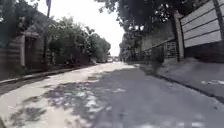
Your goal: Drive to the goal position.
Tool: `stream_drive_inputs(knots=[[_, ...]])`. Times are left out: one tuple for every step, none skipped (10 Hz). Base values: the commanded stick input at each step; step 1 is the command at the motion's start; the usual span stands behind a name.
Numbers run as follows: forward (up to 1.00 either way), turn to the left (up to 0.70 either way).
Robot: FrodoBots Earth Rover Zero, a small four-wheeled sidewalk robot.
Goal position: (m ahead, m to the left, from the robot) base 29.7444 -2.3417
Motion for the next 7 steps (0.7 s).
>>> stream_drive_inputs(knots=[[1.0,-0.22],[1.0,-0.4],[1.0,-0.4],[1.0,-0.4],[1.0,-0.4],[1.0,-0.4],[1.0,-0.4]])
